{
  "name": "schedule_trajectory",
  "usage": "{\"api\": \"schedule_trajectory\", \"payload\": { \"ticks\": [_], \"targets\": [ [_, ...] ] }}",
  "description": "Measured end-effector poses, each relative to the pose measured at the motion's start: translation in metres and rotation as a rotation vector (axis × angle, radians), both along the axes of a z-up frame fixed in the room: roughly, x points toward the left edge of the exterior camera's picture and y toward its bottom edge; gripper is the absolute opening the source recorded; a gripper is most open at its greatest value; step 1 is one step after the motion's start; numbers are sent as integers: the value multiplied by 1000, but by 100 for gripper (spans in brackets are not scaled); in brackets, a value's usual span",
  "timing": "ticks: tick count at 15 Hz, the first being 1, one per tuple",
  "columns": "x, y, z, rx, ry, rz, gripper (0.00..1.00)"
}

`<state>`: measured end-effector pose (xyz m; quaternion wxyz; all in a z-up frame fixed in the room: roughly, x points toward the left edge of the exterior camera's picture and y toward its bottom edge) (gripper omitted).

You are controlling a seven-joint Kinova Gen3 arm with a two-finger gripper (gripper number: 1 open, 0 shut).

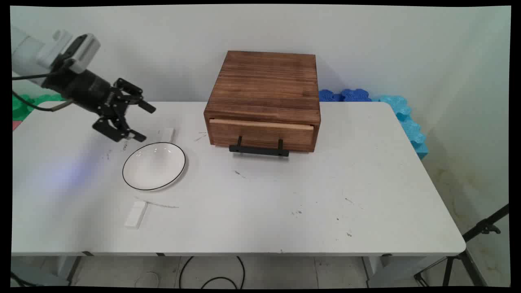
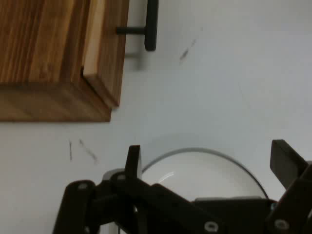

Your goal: Open the drawer

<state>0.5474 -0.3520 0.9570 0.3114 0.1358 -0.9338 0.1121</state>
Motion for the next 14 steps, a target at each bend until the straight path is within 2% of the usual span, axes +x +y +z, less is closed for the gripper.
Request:
{"api": "schedule_trajectory", "payload": {
  "ticks": [14],
  "targets": [
    [-105, -20, 0, 7, 16, 45, 100]
  ]
}}
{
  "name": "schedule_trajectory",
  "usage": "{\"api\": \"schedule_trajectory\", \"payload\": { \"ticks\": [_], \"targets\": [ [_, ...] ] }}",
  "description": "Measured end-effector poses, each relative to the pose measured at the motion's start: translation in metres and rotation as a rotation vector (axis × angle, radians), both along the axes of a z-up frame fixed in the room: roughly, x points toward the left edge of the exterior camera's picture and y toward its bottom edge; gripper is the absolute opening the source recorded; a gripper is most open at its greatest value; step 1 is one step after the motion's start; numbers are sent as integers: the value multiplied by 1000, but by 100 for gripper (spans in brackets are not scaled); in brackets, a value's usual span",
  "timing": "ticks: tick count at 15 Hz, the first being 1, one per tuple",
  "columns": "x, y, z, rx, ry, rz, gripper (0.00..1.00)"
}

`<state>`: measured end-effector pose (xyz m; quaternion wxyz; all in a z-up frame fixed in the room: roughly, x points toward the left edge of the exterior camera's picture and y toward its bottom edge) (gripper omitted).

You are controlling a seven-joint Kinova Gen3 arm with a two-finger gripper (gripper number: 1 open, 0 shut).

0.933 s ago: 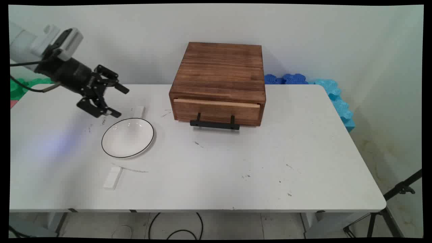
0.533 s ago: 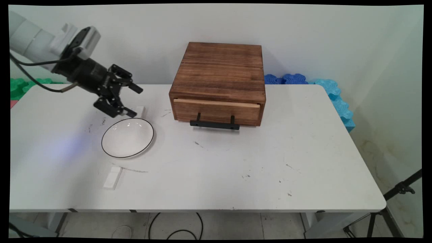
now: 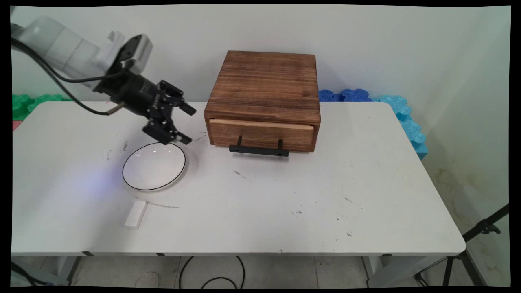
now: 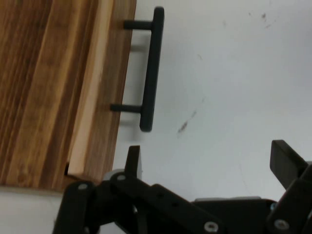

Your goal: Open the drawer

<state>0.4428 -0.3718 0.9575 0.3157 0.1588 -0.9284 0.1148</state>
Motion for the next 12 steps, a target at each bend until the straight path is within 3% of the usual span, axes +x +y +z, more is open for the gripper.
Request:
{"api": "schedule_trajectory", "payload": {
  "ticks": [12],
  "targets": [
    [-79, -35, -38, -6, -11, 24, 100]
  ]
}}
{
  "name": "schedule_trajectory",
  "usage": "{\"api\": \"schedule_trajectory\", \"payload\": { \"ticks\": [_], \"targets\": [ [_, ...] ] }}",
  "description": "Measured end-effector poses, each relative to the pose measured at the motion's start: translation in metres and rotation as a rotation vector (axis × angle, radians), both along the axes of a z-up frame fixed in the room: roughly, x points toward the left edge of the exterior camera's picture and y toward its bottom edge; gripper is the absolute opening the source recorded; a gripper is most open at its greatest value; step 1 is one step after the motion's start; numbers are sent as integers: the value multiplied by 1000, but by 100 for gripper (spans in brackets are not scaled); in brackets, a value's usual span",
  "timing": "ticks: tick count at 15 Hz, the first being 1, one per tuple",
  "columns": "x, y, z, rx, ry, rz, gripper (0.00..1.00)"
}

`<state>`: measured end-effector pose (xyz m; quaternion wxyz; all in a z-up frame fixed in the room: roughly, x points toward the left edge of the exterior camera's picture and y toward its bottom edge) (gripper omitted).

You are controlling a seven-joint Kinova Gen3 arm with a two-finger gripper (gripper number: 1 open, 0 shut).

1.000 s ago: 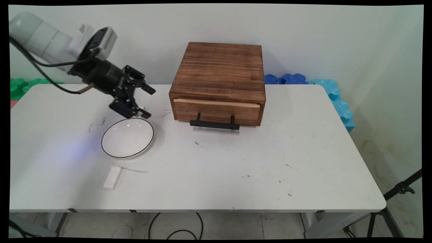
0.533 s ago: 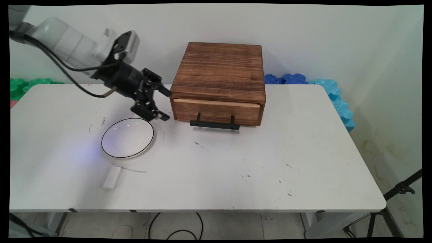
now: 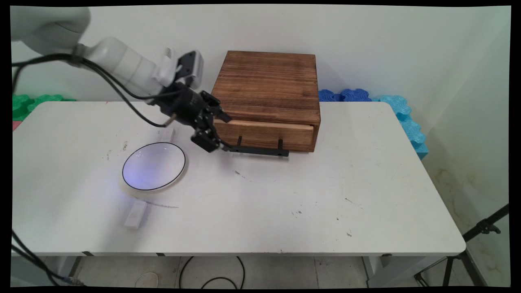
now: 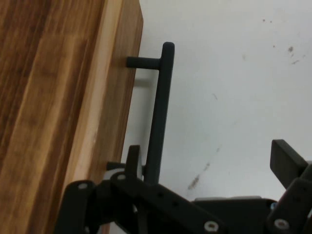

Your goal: Open the drawer

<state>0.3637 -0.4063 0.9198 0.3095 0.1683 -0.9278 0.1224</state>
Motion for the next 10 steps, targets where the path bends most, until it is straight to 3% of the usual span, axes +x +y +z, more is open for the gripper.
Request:
{"api": "schedule_trajectory", "payload": {
  "ticks": [10],
  "targets": [
    [-44, -26, -50, -7, -31, 10, 100]
  ]
}}
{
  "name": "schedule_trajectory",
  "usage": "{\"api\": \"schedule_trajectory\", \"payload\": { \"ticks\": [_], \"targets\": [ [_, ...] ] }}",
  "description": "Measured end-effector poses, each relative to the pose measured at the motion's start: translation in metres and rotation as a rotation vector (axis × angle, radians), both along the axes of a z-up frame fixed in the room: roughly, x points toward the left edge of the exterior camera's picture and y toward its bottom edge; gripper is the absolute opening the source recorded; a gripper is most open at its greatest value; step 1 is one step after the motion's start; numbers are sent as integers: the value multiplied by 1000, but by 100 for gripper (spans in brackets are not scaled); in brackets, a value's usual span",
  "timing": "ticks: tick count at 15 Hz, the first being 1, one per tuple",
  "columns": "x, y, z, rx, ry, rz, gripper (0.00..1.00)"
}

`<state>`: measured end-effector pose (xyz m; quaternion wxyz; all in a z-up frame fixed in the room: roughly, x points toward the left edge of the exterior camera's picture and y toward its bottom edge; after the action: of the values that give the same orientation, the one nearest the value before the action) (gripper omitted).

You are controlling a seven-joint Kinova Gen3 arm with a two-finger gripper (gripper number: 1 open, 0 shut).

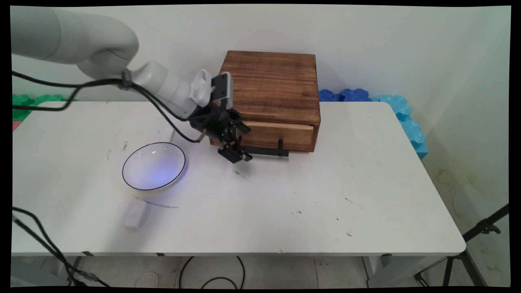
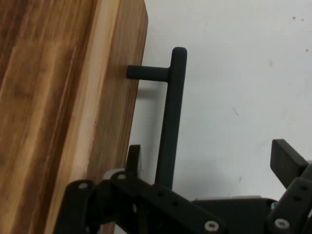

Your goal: Open the drawer

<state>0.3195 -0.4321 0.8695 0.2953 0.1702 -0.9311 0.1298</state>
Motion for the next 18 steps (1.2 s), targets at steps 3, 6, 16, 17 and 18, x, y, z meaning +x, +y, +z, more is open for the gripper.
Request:
{"api": "schedule_trajectory", "payload": {
  "ticks": [3, 6, 16, 17, 18],
  "targets": [
    [-10, -5, -14, 0, -9, 3, 100],
    [-17, -6, -23, 0, -17, 2, 100],
    [-32, -11, -50, -19, -58, -36, 100],
    [-33, -12, -53, -23, -63, -42, 100],
    [-35, -13, -55, -25, -66, -47, 100]
  ]
}}
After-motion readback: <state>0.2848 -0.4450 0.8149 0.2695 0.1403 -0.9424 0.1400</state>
